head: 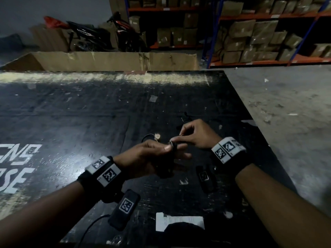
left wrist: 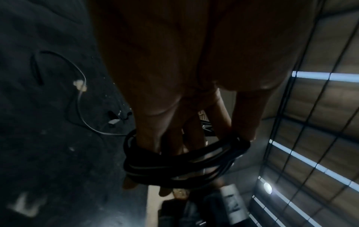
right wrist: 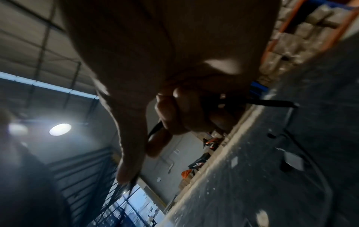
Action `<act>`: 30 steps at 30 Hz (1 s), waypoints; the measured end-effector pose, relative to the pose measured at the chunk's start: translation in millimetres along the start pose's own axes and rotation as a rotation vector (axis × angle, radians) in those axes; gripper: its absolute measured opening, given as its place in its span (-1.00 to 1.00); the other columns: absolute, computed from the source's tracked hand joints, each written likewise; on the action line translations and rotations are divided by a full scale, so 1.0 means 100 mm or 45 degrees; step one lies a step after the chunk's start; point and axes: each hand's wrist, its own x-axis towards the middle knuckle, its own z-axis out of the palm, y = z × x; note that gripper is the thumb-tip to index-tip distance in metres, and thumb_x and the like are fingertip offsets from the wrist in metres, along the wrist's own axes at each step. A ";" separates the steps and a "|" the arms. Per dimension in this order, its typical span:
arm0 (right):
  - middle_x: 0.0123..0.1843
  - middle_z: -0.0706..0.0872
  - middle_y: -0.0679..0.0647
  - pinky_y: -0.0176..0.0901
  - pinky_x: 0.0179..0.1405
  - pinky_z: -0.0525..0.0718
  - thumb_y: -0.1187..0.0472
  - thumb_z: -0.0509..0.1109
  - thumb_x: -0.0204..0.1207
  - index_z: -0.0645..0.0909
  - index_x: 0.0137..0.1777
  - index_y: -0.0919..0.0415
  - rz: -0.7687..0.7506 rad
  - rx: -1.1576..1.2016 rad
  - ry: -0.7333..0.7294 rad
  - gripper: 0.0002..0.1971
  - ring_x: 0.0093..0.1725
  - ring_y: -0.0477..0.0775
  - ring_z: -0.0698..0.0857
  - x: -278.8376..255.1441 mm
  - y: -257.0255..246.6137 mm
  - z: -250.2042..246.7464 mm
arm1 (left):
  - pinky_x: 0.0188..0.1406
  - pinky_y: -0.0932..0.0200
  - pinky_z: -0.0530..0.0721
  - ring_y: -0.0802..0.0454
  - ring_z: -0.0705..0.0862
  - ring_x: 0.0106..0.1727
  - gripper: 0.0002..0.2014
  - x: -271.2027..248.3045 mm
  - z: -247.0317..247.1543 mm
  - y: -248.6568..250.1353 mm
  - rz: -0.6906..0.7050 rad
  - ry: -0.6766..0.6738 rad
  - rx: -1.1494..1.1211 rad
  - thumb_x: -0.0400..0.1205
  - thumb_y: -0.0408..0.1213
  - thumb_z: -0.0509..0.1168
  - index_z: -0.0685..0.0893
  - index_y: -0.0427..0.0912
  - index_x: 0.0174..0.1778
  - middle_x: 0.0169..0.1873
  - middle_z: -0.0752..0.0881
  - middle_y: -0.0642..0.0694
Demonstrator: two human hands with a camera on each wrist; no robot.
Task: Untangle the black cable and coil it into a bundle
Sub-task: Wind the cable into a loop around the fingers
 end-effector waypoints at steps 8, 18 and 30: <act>-0.37 0.86 -0.05 -0.23 -0.34 0.60 -0.05 0.62 0.41 0.89 -0.29 0.09 0.017 -0.301 -0.047 -0.78 -0.37 -0.22 0.74 0.00 -0.51 -0.11 | -0.09 0.15 0.81 -0.25 0.72 0.42 -0.52 0.12 -0.10 -0.12 0.002 0.263 0.105 0.81 -0.34 0.10 0.42 -0.81 0.40 0.50 0.61 -0.49; -0.33 0.86 0.10 -0.42 -0.16 0.69 0.30 0.39 0.65 0.74 0.34 0.16 -0.170 0.198 0.194 -0.70 -0.41 -0.24 0.77 -0.50 -0.54 0.21 | 0.54 -0.50 0.39 -0.28 0.74 0.41 -0.62 0.07 -0.39 0.07 0.300 0.576 -0.084 0.74 -0.12 0.15 0.73 -0.02 0.41 0.49 0.70 -0.20; -0.51 0.67 -0.07 -0.38 -0.63 0.34 0.37 0.30 0.69 0.78 0.12 0.34 0.123 0.853 -0.037 -0.79 -0.63 -0.21 0.45 -0.69 0.33 0.76 | 0.47 -0.74 0.34 -0.52 0.43 0.64 -0.58 -0.07 -0.38 0.36 0.626 0.164 -0.654 0.83 -0.01 0.08 0.62 -0.03 0.53 0.66 0.48 -0.31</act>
